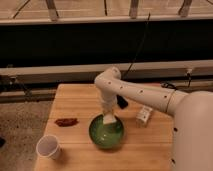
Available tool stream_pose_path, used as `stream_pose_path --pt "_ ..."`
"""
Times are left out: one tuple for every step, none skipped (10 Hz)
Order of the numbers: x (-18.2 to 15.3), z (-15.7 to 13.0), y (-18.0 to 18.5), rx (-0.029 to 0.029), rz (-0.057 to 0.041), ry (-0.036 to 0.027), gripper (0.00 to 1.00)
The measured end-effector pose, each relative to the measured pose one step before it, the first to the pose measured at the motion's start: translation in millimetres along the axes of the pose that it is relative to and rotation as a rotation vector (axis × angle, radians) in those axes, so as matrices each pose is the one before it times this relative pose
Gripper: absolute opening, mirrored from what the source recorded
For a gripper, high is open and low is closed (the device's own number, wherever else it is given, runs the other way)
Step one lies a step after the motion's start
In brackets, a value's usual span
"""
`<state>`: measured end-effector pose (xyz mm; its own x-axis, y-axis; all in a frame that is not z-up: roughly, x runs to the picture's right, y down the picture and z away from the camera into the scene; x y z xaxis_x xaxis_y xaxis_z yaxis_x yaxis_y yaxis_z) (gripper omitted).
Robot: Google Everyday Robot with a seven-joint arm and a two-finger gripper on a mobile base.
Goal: Place the white sponge in the ceramic bowl
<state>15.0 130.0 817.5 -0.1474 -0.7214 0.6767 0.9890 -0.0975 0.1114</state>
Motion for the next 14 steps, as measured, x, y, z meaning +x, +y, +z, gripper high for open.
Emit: stream_pose_path --pt "0.04 0.78 0.35 0.00055 -0.00064 0.00011 0.23" --pt "-0.15 0.77 0.83 -0.00023 0.0 -0.00059 0.28" --pt "0.13 0.17 -0.28 0.00057 -0.00056 0.00022 0.34" --pt "-0.12 0.7 0.35 0.0 -0.00036 -0.00052 0.36" --pt "-0.2 0.79 0.08 -0.00088 -0.00176 -0.00057 0.4" --pt "-0.08 0.63 0.0 0.00064 -0.00106 0.00017 0.46" --pt "-0.27 0.75 0.53 -0.00087 -0.00077 -0.00069 0.47" --pt "0.17 1.06 0.02 0.00005 -0.00113 0.00045 0.47" --pt "0.01 0.11 -0.19 0.00047 -0.00052 -0.00008 0.47" --pt "0.26 0.88 -0.2 0.00081 -0.00098 0.00075 0.45" --pt "-0.24 0.79 0.18 -0.0004 -0.00073 -0.00137 0.42" --pt "0.11 0.45 0.53 -0.00056 0.0003 -0.00043 0.44" --pt "-0.14 1.36 0.22 -0.0002 -0.00008 -0.00173 0.52" --pt "0.41 0.3 0.13 0.00028 0.00023 0.00035 0.58"
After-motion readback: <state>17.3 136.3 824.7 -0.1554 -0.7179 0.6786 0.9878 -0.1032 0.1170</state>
